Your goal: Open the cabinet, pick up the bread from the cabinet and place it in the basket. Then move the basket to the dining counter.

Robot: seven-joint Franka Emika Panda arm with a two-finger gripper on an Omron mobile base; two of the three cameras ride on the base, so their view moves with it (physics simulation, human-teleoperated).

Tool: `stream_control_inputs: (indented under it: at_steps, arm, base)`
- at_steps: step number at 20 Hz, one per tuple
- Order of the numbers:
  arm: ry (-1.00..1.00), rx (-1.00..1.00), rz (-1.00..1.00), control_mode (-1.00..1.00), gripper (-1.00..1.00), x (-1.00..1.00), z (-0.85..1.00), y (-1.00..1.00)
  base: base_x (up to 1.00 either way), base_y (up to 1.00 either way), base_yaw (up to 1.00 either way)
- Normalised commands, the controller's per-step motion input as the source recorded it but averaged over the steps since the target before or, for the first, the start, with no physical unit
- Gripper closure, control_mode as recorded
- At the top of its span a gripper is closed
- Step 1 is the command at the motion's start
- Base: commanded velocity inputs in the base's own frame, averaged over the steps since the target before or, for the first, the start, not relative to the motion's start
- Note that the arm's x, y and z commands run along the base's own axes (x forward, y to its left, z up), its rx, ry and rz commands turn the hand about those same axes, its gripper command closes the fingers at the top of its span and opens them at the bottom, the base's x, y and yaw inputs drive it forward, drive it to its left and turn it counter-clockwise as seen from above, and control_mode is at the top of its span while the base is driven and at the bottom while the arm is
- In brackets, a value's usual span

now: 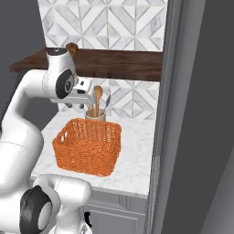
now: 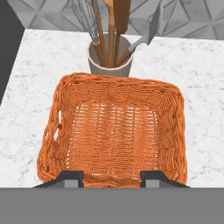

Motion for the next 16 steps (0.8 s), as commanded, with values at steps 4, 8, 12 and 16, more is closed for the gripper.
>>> stream_control_inputs:
  at_steps: [4,8,12,16]
  arm:
    - [0.00,0.00,0.00,-1.00,-1.00,-0.21,0.00,0.00]
    - [-0.13,-0.01,0.07,-1.00,-1.00,-0.65,-0.03,0.00]
    - [-0.35,0.00,0.23,-1.00,-1.00,-0.90,0.12,0.19]
    - [-0.46,0.00,0.25,-1.00,-1.00,-0.62,0.67,0.14]
  base:
    - [0.00,0.00,0.00]
    - [0.00,0.00,0.00]
    - [0.00,0.00,0.00]
    - [0.00,0.00,0.00]
